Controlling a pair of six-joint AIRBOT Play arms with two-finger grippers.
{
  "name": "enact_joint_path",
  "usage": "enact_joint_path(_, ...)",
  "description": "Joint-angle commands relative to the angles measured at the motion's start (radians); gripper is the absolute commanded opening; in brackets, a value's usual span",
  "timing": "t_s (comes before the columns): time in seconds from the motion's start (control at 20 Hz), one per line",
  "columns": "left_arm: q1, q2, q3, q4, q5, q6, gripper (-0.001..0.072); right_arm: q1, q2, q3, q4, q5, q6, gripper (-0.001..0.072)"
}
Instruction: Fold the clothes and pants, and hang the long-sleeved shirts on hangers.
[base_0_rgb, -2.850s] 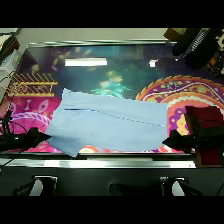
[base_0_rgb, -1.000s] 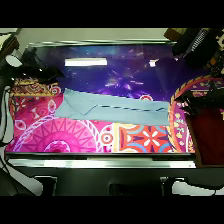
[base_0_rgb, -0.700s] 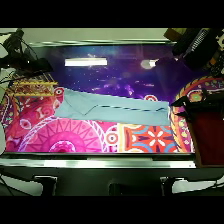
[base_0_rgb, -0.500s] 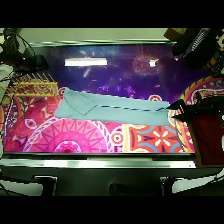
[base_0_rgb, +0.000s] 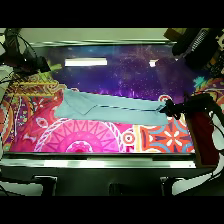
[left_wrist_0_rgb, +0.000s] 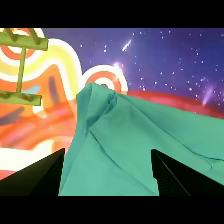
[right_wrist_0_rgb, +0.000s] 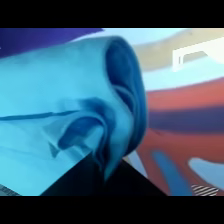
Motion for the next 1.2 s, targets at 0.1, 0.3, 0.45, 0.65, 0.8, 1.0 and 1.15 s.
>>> enact_joint_path(0.1, -0.014, -0.01, -0.193, -0.158, 0.077, -0.025, 0.0303, 0.032, 0.101, 0.058, -0.012, -0.003, 0.074, 0.0041)
enact_joint_path(0.3, -0.105, -0.043, -0.405, -0.403, 0.341, -0.026, 0.0017, 0.032, 0.217, 0.236, -0.072, -0.141, 0.185, 0.0041)
enact_joint_path(0.45, -0.241, -0.136, -0.457, -0.595, 0.501, -0.029, 0.0017, 0.032, 0.272, 0.37, -0.097, -0.226, 0.25, 0.0041)
enact_joint_path(0.65, -0.46, -0.259, -0.454, -0.828, 0.736, -0.029, 0.0016, 0.032, 0.292, 0.513, -0.113, -0.348, 0.316, 0.0041)
enact_joint_path(0.8, -0.579, -0.331, -0.411, -0.94, 0.88, -0.029, 0.0016, 0.032, 0.301, 0.563, -0.111, -0.415, 0.344, 0.0041)
enact_joint_path(1.0, -0.657, -0.451, -0.263, -0.978, 0.922, -0.07, 0.0016, 0.032, 0.332, 0.563, -0.113, -0.447, 0.346, 0.0041)
enact_joint_path(1.15, -0.693, -0.546, -0.137, -0.978, 0.902, -0.159, 0.0016, 0.032, 0.345, 0.563, -0.113, -0.463, 0.346, 0.0041)
